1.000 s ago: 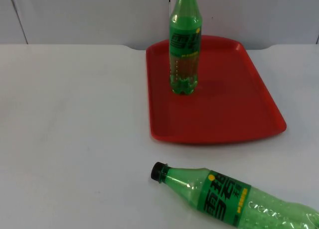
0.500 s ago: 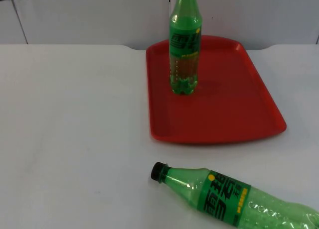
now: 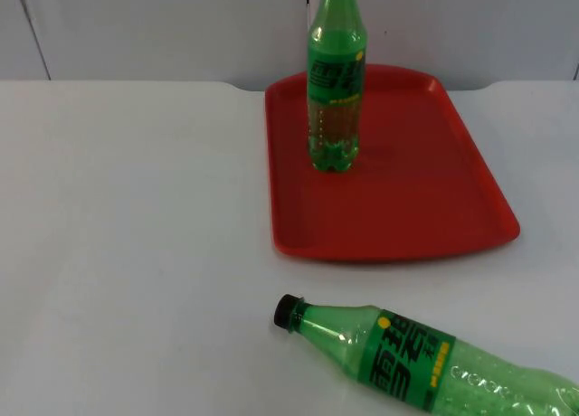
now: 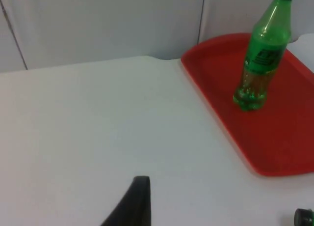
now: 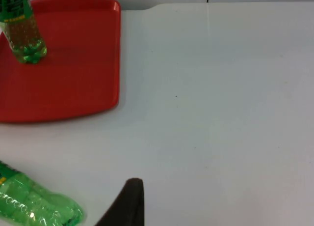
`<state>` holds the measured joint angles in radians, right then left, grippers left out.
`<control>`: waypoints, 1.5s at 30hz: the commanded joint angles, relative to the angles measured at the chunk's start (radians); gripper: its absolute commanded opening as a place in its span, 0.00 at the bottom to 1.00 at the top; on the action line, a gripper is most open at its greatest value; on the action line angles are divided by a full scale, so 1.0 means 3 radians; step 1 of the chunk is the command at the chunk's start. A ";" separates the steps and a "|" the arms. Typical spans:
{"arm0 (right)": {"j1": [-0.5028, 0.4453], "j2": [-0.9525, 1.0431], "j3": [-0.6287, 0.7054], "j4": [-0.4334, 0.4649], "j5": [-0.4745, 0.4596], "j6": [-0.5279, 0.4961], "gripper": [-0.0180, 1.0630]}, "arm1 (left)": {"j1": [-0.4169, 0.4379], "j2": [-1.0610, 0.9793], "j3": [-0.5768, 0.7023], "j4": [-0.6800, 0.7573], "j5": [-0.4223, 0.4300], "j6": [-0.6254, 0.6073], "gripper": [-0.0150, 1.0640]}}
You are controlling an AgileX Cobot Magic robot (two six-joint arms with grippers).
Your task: Place the bottle upright on the tray.
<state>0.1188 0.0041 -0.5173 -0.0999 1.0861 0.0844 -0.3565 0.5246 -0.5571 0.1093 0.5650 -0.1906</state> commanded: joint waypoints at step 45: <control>-0.0020 -0.0014 0.0003 -0.0008 -0.0023 -0.0010 0.99 | -0.0025 -0.1749 0.0209 -0.0150 0.1705 0.0556 0.99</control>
<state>0.1188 0.0041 -0.5173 -0.0999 1.0861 0.0844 -0.3565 0.0036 -0.4992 0.0765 1.0738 -0.0289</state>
